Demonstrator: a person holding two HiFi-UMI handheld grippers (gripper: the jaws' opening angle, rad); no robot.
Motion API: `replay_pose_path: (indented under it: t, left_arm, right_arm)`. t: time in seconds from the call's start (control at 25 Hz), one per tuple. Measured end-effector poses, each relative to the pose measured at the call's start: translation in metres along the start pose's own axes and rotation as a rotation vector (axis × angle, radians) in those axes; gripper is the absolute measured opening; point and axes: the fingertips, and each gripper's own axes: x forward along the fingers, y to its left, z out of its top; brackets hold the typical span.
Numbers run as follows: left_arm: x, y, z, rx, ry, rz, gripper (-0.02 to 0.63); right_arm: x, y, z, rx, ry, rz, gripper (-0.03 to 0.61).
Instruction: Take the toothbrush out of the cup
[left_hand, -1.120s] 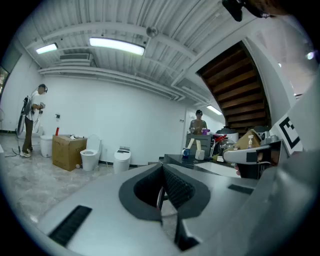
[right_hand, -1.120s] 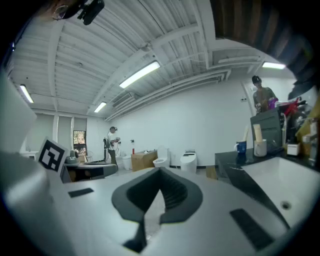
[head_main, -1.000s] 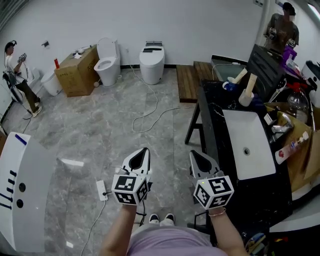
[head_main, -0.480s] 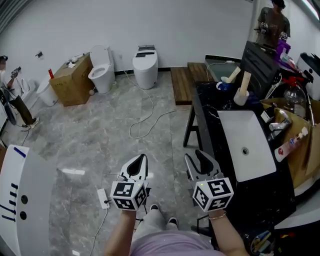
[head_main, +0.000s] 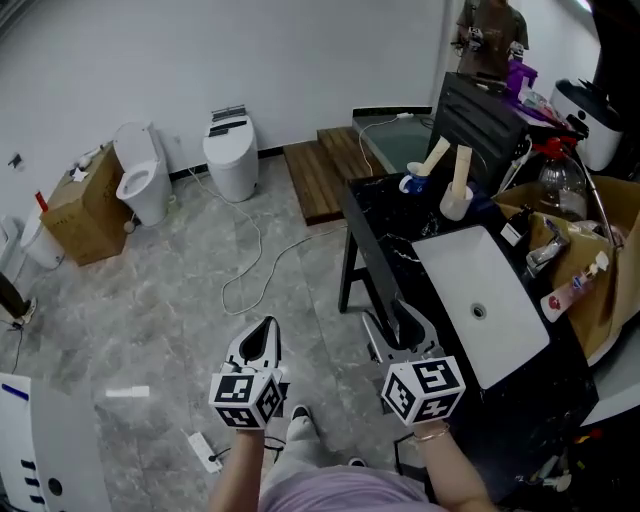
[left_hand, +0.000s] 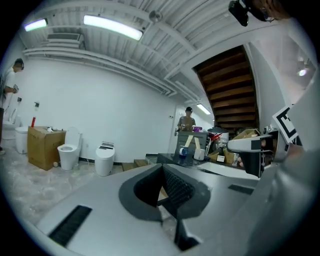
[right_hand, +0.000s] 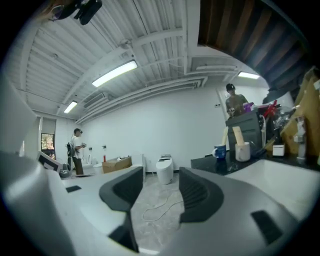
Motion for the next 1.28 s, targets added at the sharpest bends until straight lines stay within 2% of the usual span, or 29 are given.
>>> replay_pose_path:
  t: [0.32,0.68,1.0,1.28]
  left_arm:
    - [0.107,0.026,0.023,0.013,0.039,-0.205,0.000]
    - [0.198,0.009,0.033,0.023,0.080,-0.417,0.000]
    - [0.270,-0.032,0.048,0.088,0.076,-0.548,0.000]
    - [0.330,-0.081,0.061,0.117,0.062,-0.627,0.000]
  right_arm:
    - [0.068,-0.051,0.022,0.012,-0.012,-0.247,0.219]
    - [0.095,-0.112,0.051,0.002,-0.026,-0.471,0.216]
    - [0.099,-0.178,0.074,0.011,-0.063,-0.609,0.215]
    - [0.105,-0.240,0.091,0.018,-0.086,-0.675,0.215]
